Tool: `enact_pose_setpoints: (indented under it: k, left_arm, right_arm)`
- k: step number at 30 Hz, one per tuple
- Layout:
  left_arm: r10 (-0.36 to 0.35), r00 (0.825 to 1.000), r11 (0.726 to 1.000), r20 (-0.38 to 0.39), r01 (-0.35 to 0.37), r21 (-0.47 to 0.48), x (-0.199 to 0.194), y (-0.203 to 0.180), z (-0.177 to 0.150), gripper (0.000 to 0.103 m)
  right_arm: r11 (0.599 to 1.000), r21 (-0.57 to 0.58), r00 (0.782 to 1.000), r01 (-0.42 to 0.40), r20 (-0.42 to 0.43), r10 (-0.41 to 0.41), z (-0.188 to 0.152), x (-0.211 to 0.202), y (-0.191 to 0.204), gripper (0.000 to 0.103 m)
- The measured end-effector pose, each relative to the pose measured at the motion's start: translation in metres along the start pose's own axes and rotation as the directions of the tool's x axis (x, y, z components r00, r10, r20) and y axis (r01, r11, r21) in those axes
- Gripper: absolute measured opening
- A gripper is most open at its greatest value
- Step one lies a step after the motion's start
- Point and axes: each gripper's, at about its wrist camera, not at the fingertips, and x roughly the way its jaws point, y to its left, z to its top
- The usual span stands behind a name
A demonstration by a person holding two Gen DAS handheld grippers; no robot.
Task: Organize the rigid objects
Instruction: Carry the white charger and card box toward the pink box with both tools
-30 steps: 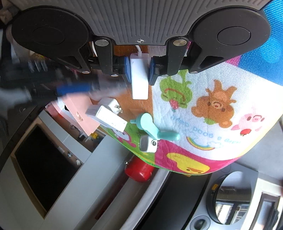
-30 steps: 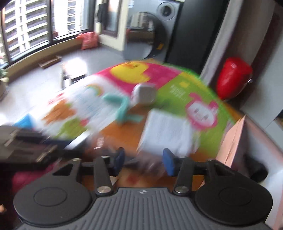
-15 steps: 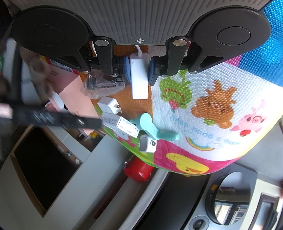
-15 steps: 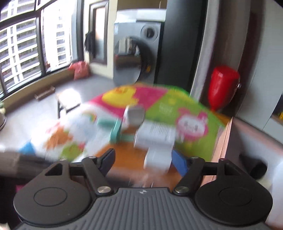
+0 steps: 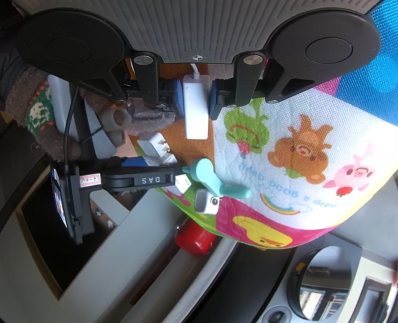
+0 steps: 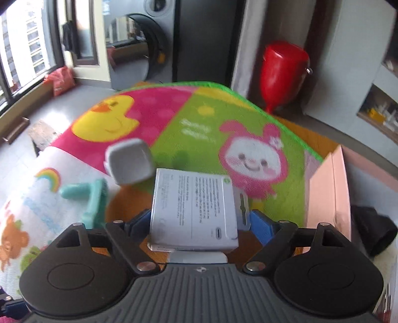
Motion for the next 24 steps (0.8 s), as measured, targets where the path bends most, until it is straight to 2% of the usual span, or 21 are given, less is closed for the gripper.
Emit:
enact_pose_setpoints:
  k: [2, 5, 9, 12, 16, 18, 21, 24]
  left_arm:
    - [0.000, 1.000, 1.000, 0.000, 0.000, 0.000, 0.000, 0.000, 0.000, 0.025]
    - [0.000, 1.000, 1.000, 0.000, 0.000, -0.001, 0.000, 0.000, 0.000, 0.025]
    - [0.003, 1.000, 1.000, 0.000, -0.003, 0.002, 0.000, -0.001, 0.000, 0.025]
    - [0.014, 1.000, 1.000, -0.003, -0.014, 0.021, 0.001, -0.004, -0.001, 0.025]
    - [0.023, 0.999, 0.994, -0.028, -0.020, 0.107, 0.001, -0.018, -0.002, 0.024]
    - [0.019, 0.999, 0.988, -0.041, -0.012, 0.154, 0.000, -0.029, -0.008, 0.025]
    - [-0.005, 0.997, 0.976, -0.078, 0.022, 0.215, -0.007, -0.048, -0.023, 0.024]
    - [-0.016, 0.993, 0.966, -0.120, 0.047, 0.256, -0.016, -0.065, -0.037, 0.025]
  right_arm:
    - [1.000, 0.020, 1.000, -0.007, 0.015, 0.007, -0.002, -0.002, -0.005, 0.084]
    - [1.000, 0.017, 0.998, -0.019, 0.057, 0.018, -0.003, -0.012, -0.009, 0.077]
    - [0.996, -0.037, 0.988, -0.080, 0.132, 0.085, -0.012, -0.058, -0.012, 0.075]
    - [0.988, -0.126, 0.974, -0.093, 0.195, 0.117, -0.040, -0.105, -0.016, 0.075]
    - [0.964, -0.263, 0.963, -0.029, 0.251, 0.097, -0.097, -0.155, -0.020, 0.075]
    - [0.957, -0.291, 0.966, 0.001, 0.248, 0.074, -0.126, -0.167, -0.027, 0.076]
    - [0.950, -0.312, 0.980, -0.009, 0.184, 0.070, -0.166, -0.169, -0.041, 0.081]
    - [0.953, -0.301, 0.991, 0.032, 0.136, 0.010, -0.195, -0.161, -0.047, 0.082]
